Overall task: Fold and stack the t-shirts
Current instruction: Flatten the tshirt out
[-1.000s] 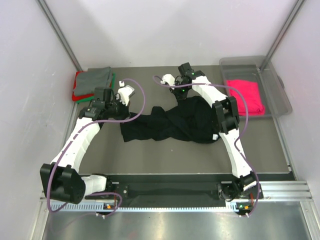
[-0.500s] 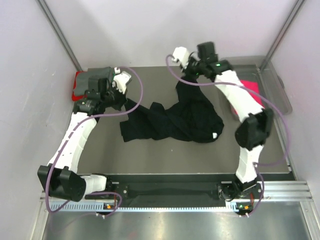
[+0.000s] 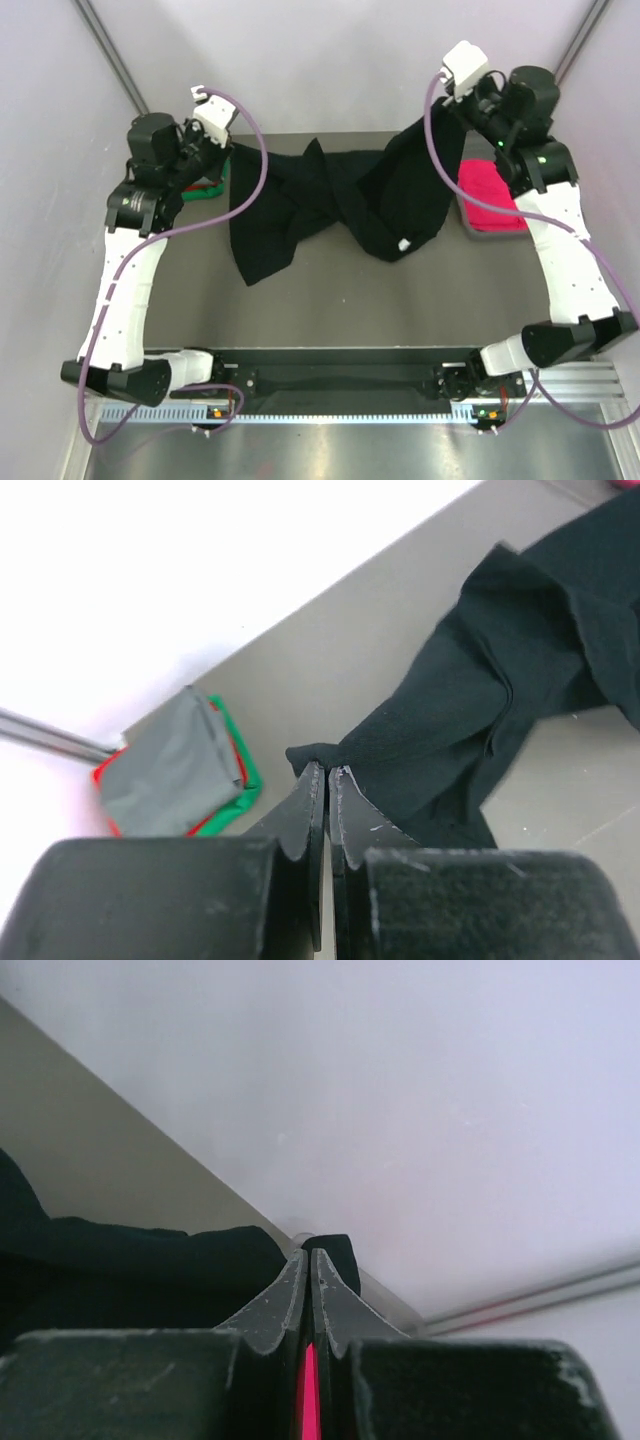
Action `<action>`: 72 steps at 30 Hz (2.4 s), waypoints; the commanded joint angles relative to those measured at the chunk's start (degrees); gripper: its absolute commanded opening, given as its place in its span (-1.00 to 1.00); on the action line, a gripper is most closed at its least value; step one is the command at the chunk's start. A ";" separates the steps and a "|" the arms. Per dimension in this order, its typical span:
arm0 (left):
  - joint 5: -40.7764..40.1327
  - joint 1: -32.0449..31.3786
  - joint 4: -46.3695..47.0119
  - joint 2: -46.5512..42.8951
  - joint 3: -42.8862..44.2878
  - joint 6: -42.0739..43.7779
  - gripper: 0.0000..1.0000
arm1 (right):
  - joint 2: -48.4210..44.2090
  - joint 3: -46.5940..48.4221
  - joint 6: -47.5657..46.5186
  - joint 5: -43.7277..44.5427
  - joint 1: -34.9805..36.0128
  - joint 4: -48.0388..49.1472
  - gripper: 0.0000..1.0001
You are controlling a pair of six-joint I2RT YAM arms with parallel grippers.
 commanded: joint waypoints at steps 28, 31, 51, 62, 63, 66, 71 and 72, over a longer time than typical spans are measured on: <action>-4.26 -0.02 4.18 -14.82 11.37 3.57 -1.00 | -28.92 -0.33 7.77 -1.55 -10.97 1.96 -1.00; -4.09 -0.02 3.65 -18.87 10.84 3.75 -1.00 | -33.16 -0.16 7.51 -1.55 -10.97 0.64 -1.00; -12.78 0.07 1.10 -22.13 16.57 11.48 -1.00 | -33.96 14.11 -1.28 -0.32 -10.97 0.62 -1.00; -17.52 -0.02 12.52 -17.66 -12.42 18.25 -1.00 | -24.22 -17.37 -7.87 -2.43 -10.97 19.26 -1.00; -17.88 -0.02 13.31 -16.52 -13.76 18.34 -1.00 | -20.90 -18.34 -8.05 -2.69 -10.97 20.05 -1.00; -19.72 0.33 15.59 -10.81 -17.89 19.04 -1.00 | -13.08 -20.20 -8.23 -3.30 -10.88 21.64 -1.00; -20.08 2.79 26.84 0.68 -23.52 20.00 -1.00 | -1.11 -19.24 -8.84 -1.82 -9.74 25.06 -1.00; -20.26 3.32 28.16 2.98 -23.26 20.01 -1.00 | 2.92 -18.54 -9.02 -0.85 -8.95 25.42 -1.00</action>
